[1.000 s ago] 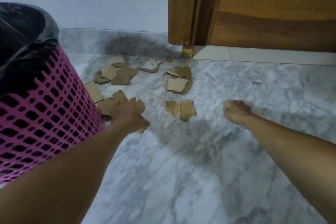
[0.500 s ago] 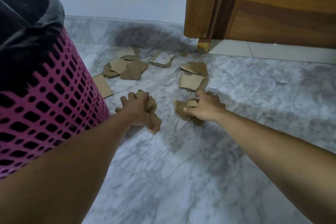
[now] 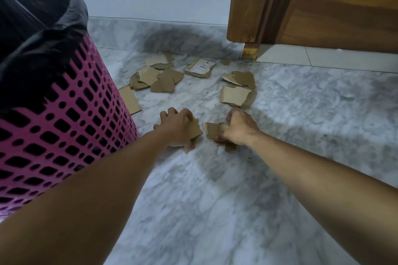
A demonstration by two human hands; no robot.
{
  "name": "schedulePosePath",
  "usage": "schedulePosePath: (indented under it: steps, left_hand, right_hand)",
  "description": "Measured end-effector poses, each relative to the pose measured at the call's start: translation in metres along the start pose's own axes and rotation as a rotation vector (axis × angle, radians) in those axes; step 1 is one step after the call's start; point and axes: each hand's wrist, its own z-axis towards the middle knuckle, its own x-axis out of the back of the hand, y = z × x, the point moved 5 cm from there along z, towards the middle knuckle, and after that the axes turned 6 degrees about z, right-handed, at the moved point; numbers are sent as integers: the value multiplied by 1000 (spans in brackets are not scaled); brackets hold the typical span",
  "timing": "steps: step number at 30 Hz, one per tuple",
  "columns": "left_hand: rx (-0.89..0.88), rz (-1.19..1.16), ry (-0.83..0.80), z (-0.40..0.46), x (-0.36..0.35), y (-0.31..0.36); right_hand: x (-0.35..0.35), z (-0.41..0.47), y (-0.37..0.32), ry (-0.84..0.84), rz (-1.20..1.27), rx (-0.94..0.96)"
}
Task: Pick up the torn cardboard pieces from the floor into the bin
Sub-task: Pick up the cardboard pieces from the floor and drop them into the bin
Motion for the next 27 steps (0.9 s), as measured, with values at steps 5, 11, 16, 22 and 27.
schedulePosePath:
  steps: [5, 11, 16, 22, 27]
  left_hand:
    - [27, -125, 7, 1, -4, -1]
    - [105, -164, 41, 6, -2, 0]
    - [59, -232, 37, 10, 1, 3]
    - [78, -157, -31, 18, 8, 6]
    - [99, -83, -65, 25, 11, 12]
  right_hand:
    - [-3, -6, -9, -33, -27, 44]
    - [-3, -3, -18, -97, -38, 24]
    - [2, 10, -13, -123, 74, 20]
    - [58, 54, 6, 117, 195, -27]
    - [71, 88, 14, 179, 166, -32]
